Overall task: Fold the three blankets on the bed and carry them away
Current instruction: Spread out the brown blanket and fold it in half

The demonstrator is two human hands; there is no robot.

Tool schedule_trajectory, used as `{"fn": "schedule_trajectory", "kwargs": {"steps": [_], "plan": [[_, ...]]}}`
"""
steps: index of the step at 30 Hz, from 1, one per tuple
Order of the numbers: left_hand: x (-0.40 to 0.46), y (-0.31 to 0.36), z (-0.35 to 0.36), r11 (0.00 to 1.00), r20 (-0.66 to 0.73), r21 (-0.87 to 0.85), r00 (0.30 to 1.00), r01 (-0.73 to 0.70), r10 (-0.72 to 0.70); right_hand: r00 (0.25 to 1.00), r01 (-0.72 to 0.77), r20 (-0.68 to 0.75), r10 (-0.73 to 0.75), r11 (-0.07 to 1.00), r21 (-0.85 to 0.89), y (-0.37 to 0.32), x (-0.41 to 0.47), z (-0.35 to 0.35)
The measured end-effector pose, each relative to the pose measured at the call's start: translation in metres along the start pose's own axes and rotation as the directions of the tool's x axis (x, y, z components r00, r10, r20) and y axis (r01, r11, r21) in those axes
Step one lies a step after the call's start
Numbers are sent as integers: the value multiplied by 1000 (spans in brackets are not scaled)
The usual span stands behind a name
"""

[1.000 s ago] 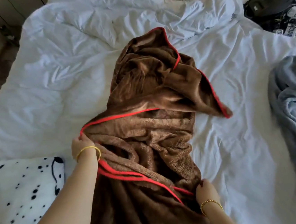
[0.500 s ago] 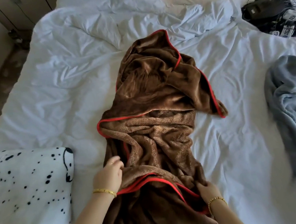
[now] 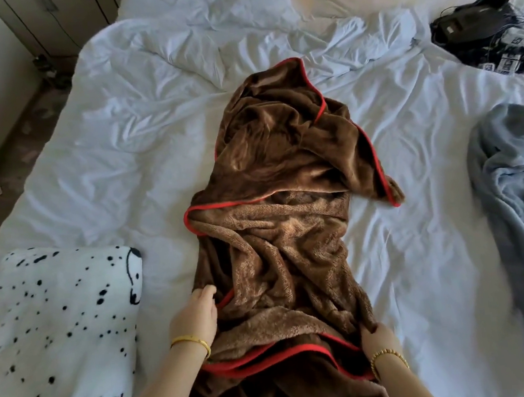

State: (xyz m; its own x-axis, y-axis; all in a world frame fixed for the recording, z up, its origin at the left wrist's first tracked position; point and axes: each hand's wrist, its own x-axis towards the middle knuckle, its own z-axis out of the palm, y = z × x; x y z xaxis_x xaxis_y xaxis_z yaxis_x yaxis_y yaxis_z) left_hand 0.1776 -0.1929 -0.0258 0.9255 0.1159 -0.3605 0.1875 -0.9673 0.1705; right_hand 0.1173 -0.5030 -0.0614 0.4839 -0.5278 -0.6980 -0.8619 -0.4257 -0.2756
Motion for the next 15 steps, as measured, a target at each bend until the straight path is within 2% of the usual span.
{"fn": "schedule_trajectory", "kwargs": {"steps": [2, 3, 6, 7, 8, 9, 11, 12, 13, 14, 15], "plan": [[12, 9, 5, 1000, 37, -3, 999, 21, -20, 1000, 4, 13, -4, 1000, -17, 1, 1, 3], [18, 13, 7, 996, 141, -12, 986, 94, -91, 1000, 3, 20, -3, 1000, -22, 1, 1, 5], [35, 17, 8, 960, 474, -29, 849, 279, -232, 1000, 3, 27, -2, 999, -47, 2, 1, 9], [38, 18, 9, 951, 537, -38, 808, 308, -241, 1000, 7, 28, -5, 999, -50, 2, 1, 10], [38, 19, 10, 948, 558, -51, 796, 313, -233, 999, 8, 32, -7, 999, -47, 2, 2, 10], [38, 21, 11, 952, 553, -62, 804, 301, -219, 999, 10, 36, -8, 999, -45, 1, 3, 11], [34, 23, 13, 954, 428, -135, 884, 267, -187, 999, 16, 45, -14, 999, -50, 1, 5, 12], [32, 23, 11, 929, 304, -239, 930, 283, -205, 999, 21, 48, -18, 998, -53, 1, 6, 12], [29, 20, 8, 869, 164, -371, 944, 328, -286, 999, 24, 49, -22, 998, -52, 2, 7, 12], [28, 14, 4, 782, 47, -505, 916, 366, -398, 999, 25, 49, -23, 998, -49, 3, 7, 12], [28, 4, 1, 704, -18, -580, 858, 410, -514, 999, 25, 48, -22, 999, -46, 3, 8, 13]]}}
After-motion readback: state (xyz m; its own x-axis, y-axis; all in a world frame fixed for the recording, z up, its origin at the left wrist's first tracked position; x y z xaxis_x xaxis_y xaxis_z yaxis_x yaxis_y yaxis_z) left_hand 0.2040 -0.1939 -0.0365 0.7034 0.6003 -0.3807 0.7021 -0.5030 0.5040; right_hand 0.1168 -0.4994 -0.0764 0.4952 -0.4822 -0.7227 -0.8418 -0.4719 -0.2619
